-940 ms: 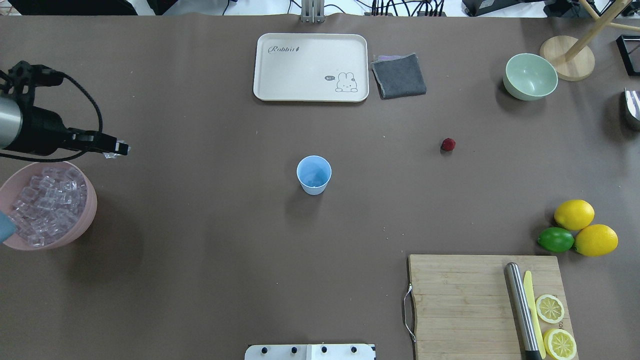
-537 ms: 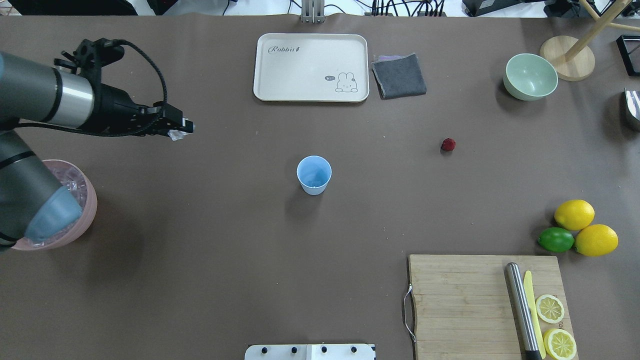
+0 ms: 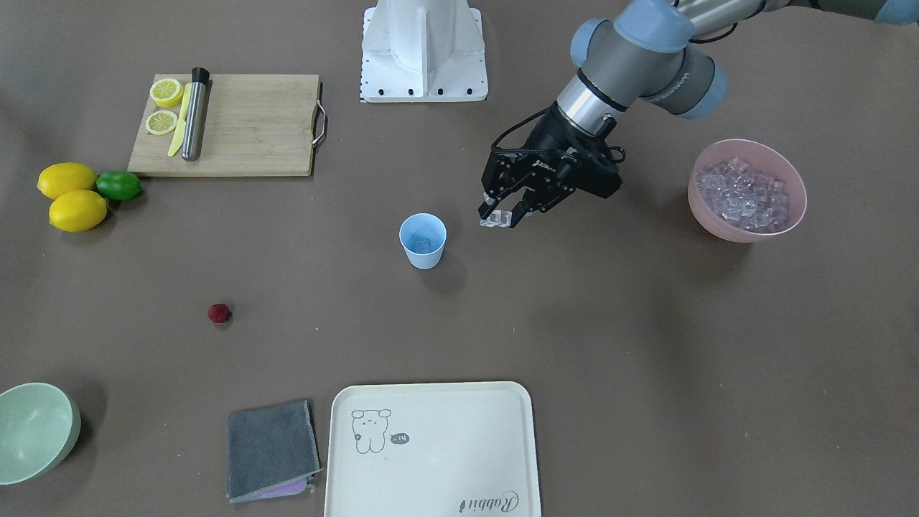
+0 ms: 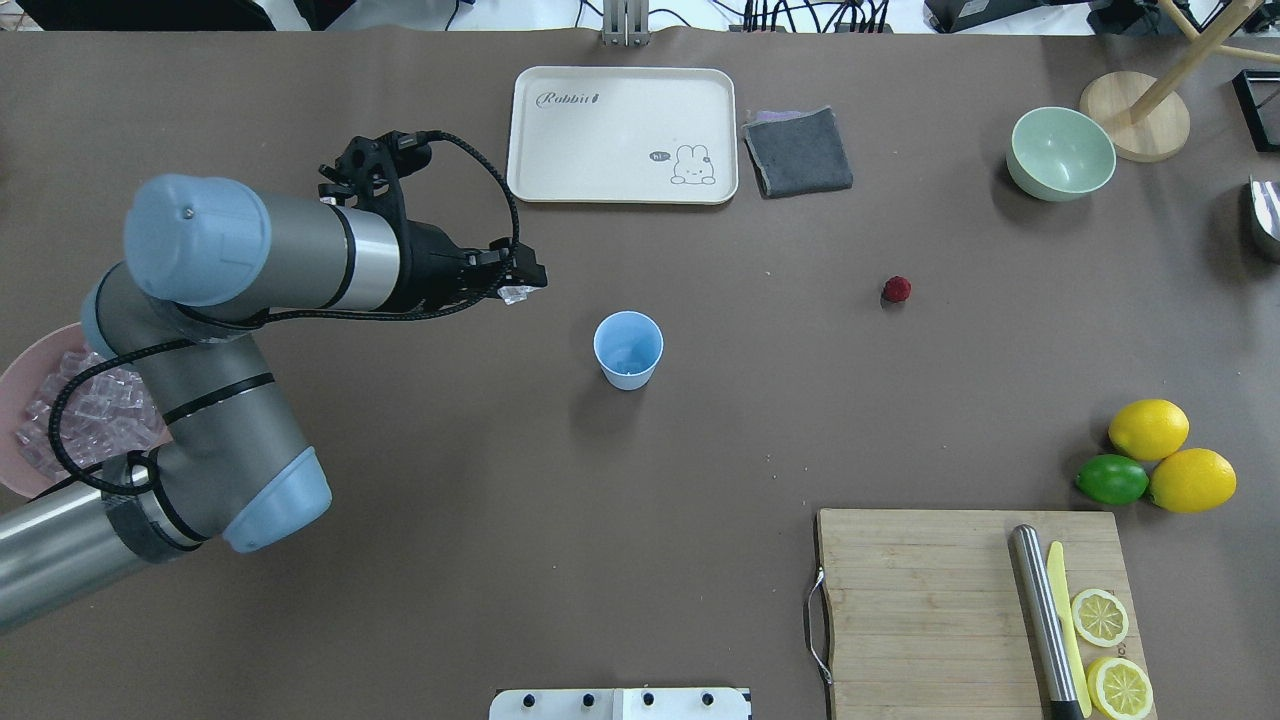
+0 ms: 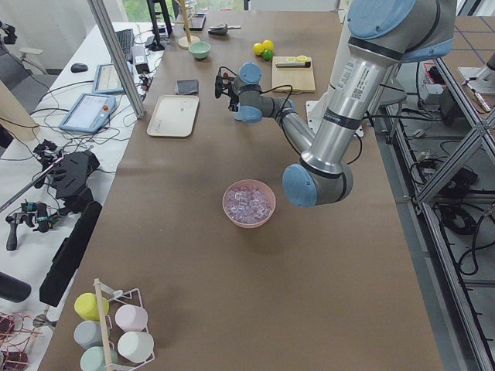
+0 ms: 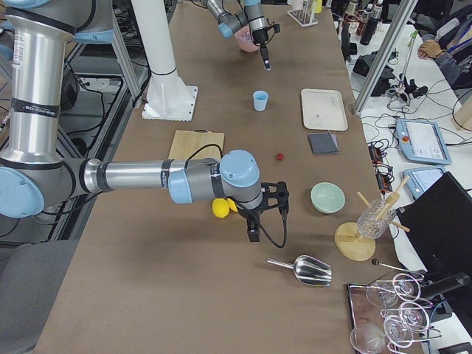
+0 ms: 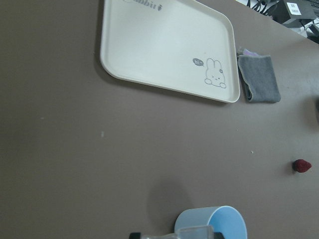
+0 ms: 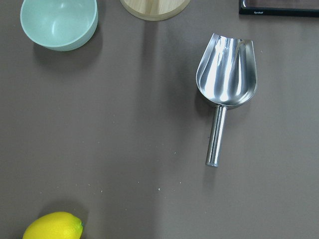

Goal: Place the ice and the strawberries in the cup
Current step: 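Carry the second ice cube with the left gripper over the cup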

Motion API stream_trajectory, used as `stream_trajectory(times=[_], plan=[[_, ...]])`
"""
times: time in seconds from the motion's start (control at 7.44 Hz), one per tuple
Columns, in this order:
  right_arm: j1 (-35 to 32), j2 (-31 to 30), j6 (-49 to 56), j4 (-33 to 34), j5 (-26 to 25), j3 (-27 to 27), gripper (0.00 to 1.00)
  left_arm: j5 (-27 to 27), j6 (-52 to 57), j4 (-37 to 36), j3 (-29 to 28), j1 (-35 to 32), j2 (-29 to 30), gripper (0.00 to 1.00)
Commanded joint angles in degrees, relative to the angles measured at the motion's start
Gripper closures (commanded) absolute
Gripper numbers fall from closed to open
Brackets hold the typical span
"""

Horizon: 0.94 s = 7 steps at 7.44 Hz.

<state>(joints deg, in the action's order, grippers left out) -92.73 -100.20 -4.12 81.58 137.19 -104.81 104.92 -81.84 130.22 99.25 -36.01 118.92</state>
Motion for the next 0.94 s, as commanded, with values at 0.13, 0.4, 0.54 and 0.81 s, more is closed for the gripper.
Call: stream_trajectory(times=[0.13,0.4,0.54,0.81], plan=[[0.0,0.0,0.16,0.07,0.01,0.04,0.0,-9.61,-2.96,-0.23,-3.89,5.67,5.96,1.0],[0.0,-0.09,-0.01,0.16,0.01,0.13,0.0,-12.62,-2.97,-0.05,-6.42,6.74,7.63,1.0],[0.0,-0.09,0.16,0.07,0.09,0.13,0.0,-13.07,-2.97,-0.05,-6.52,7.44,7.9,1.0],[0.09,-0.09,0.25,0.07,0.01,0.13,0.0,-18.4,-2.97,0.04,-7.66,10.5,9.04,1.0]])
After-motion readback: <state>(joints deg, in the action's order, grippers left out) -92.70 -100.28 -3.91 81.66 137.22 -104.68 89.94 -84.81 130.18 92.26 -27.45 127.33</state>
